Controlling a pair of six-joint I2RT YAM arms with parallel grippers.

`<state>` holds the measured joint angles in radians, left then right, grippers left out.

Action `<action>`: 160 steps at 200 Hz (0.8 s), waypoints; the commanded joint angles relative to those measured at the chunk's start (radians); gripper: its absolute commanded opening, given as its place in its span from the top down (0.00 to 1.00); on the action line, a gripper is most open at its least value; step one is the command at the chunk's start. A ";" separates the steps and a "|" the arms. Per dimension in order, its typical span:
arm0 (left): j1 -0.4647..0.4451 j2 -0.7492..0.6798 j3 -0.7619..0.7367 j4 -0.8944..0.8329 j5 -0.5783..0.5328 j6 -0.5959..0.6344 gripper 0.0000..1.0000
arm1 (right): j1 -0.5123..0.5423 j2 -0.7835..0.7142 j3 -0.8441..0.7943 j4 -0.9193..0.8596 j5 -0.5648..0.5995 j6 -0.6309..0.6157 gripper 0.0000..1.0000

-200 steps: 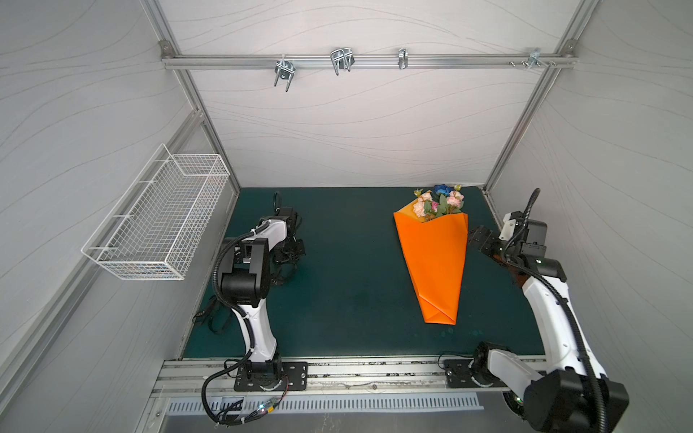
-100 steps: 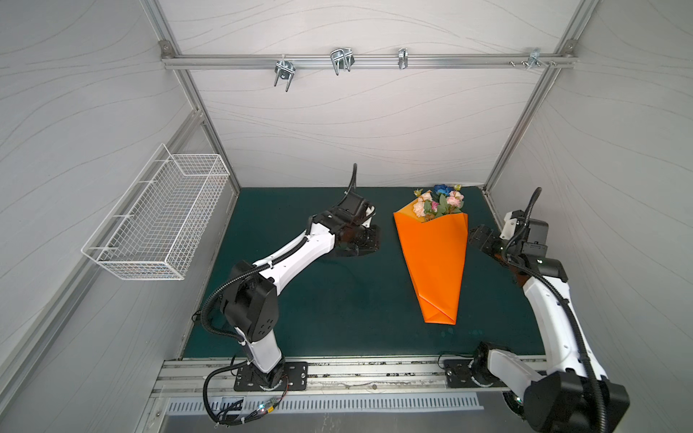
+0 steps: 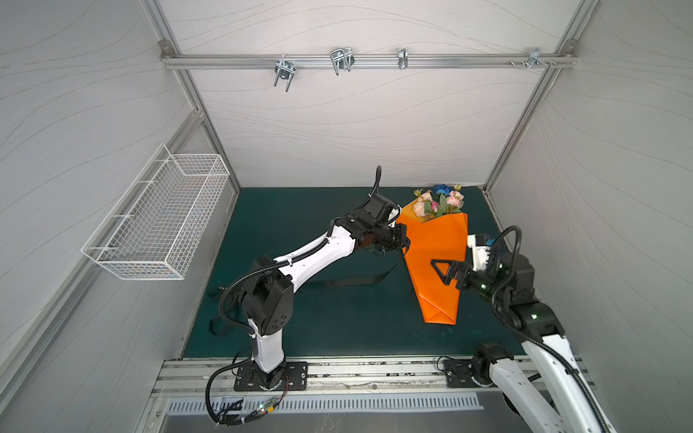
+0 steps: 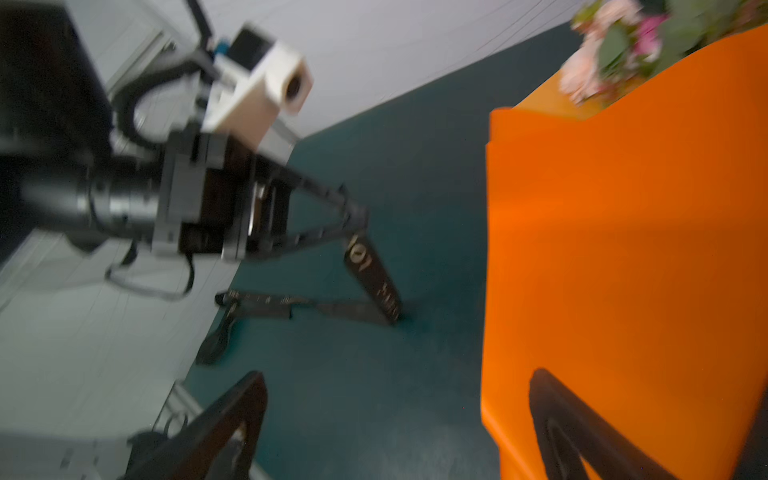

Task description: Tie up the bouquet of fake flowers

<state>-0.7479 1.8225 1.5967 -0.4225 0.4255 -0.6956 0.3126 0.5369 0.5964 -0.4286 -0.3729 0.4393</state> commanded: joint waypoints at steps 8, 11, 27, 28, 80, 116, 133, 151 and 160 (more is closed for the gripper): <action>0.001 -0.005 0.068 0.072 0.065 -0.042 1.00 | 0.215 -0.053 -0.114 0.151 0.205 0.062 0.01; 0.001 -0.008 0.065 0.078 0.072 -0.048 1.00 | 0.235 -0.046 -0.122 0.174 0.227 0.061 0.01; 0.002 -0.022 0.041 0.115 0.119 -0.076 1.00 | 0.361 0.037 -0.137 0.290 0.344 0.030 0.03; 0.001 -0.024 0.041 0.116 0.121 -0.078 1.00 | 0.365 0.049 -0.136 0.297 0.352 0.026 0.03; 0.002 -0.087 -0.038 0.145 0.262 -0.130 1.00 | 0.546 0.497 -0.050 0.602 0.678 -0.082 0.06; 0.017 -0.139 -0.105 0.155 0.294 -0.140 0.99 | 0.547 0.567 -0.026 0.731 0.745 -0.102 0.59; 0.058 -0.171 -0.154 0.185 0.301 -0.164 0.66 | 0.537 0.557 -0.012 0.708 0.814 -0.097 0.89; 0.123 -0.235 -0.234 0.197 0.286 -0.173 0.47 | 0.490 0.549 0.012 0.653 0.798 -0.087 1.00; 0.158 -0.277 -0.283 0.178 0.258 -0.160 0.43 | 0.463 0.545 0.022 0.634 0.777 -0.081 1.00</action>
<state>-0.6559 1.6302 1.4055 -0.2268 0.6731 -0.8444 0.8352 1.1053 0.5564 0.1738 0.3531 0.3481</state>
